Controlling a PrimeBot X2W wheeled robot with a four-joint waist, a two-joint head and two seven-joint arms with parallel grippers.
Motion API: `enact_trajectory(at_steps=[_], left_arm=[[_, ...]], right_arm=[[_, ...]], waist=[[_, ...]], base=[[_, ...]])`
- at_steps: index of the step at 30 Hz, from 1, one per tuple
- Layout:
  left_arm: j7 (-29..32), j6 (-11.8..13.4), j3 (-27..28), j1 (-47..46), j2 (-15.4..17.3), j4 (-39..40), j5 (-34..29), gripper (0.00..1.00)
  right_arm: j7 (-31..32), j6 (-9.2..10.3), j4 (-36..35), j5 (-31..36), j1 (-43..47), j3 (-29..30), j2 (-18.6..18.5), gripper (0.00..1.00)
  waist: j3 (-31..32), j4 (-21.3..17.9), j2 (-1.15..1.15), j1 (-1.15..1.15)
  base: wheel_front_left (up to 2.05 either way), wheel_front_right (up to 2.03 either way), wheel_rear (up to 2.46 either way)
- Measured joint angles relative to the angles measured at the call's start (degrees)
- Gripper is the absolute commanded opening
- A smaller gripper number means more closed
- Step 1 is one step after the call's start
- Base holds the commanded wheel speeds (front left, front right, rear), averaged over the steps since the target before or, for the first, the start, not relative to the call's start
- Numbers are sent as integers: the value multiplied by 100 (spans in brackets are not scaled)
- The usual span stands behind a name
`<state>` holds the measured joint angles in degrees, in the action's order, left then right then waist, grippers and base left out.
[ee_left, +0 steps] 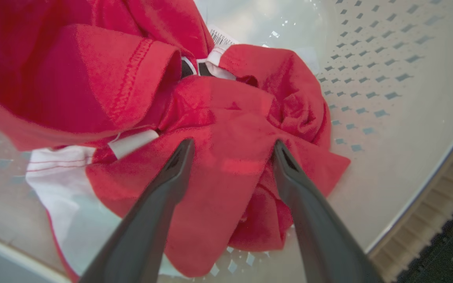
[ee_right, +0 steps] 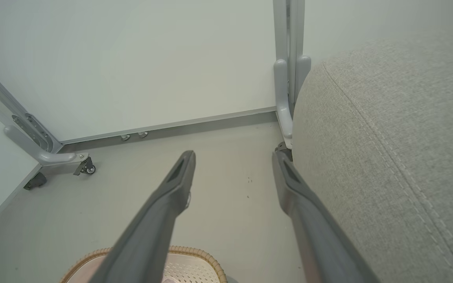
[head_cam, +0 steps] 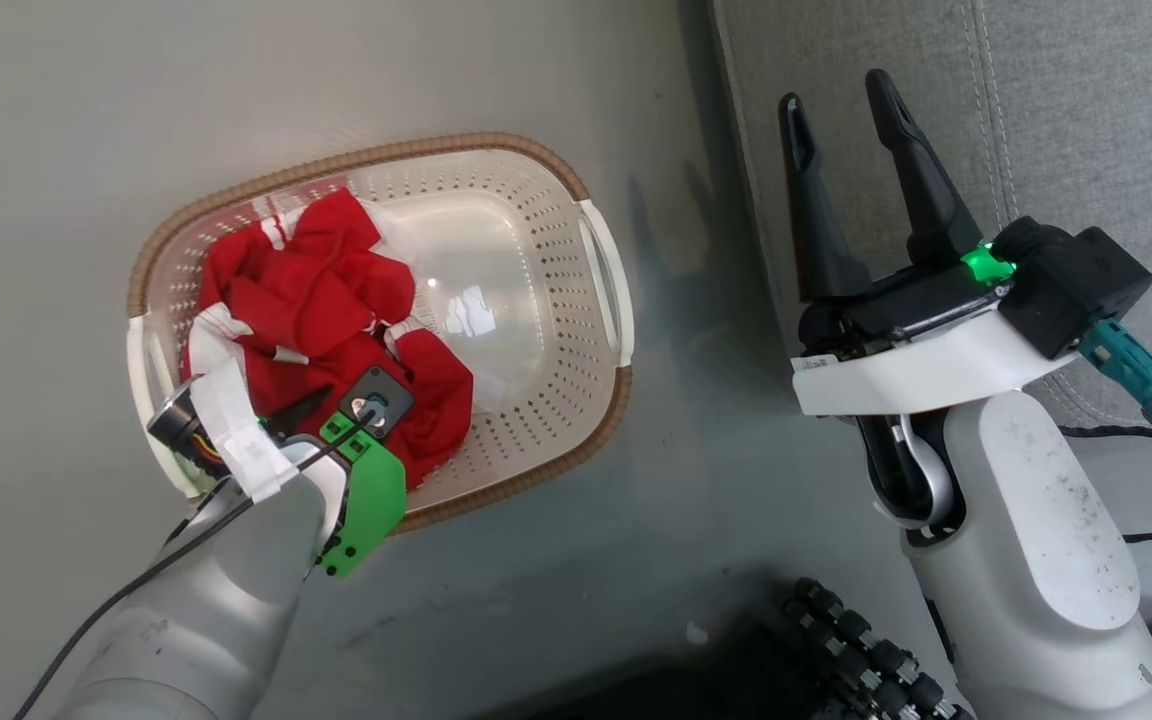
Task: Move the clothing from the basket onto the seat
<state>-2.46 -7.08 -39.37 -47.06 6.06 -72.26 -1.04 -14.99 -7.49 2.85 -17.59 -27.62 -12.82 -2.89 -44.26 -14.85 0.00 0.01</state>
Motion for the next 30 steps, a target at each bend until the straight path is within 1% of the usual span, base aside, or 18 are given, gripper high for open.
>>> enact_trajectory(at_steps=[1, 6, 12, 16, 18, 19, 20, 23, 27, 30], left_arm=[[90, 16, -10, -62, 75, -34, -3, 100], [353, 110, -66, -198, 238, -76, -8, 100], [751, 152, -127, -318, 350, -113, -7, 100], [1183, 152, -165, -385, 383, -131, 4, 100], [1405, 145, -151, -415, 394, -135, 60, 86], [1491, 133, -159, -420, 399, -134, 64, 69], [1596, 127, -158, -434, 402, -136, 73, 55], [1723, 127, -185, -464, 422, -140, 87, 0], [1783, 147, -246, -493, 438, -144, 90, 0], [1702, 147, -292, -501, 426, -147, 92, 0]], right_arm=[[0, 0, -5, -47, -9, -43, 1, 100], [0, 0, -27, -158, -83, -86, 1, 100], [0, 0, -51, -266, -114, -149, 1, 100], [0, 0, -59, -300, -152, -178, 1, 100], [0, 0, -65, -301, -177, -188, 2, 100], [0, 0, -71, -303, -185, -188, 2, 100], [0, 0, -78, -309, -191, -186, 2, 100], [0, 0, -88, -318, -204, -175, 2, 100], [0, 0, -89, -318, -204, -135, 2, 100], [0, 0, -77, -313, -204, -84, 2, 100]], waist=[[-143, -90, 0, 0], [-441, -281, 0, 0], [-730, -471, 0, 0], [-852, -564, 0, 0], [-894, -599, 0, 0], [-908, -610, 0, -1], [-926, -618, 0, -1], [-961, -642, 0, -1], [-962, -648, 0, -1], [-917, -630, 0, -1]], base=[[0, 0, 0], [0, 0, 0], [0, 0, 0], [0, 0, 0], [0, 0, 0], [0, 0, 0], [0, 0, 0], [0, 0, 0], [0, 0, 0], [0, 0, 0]])
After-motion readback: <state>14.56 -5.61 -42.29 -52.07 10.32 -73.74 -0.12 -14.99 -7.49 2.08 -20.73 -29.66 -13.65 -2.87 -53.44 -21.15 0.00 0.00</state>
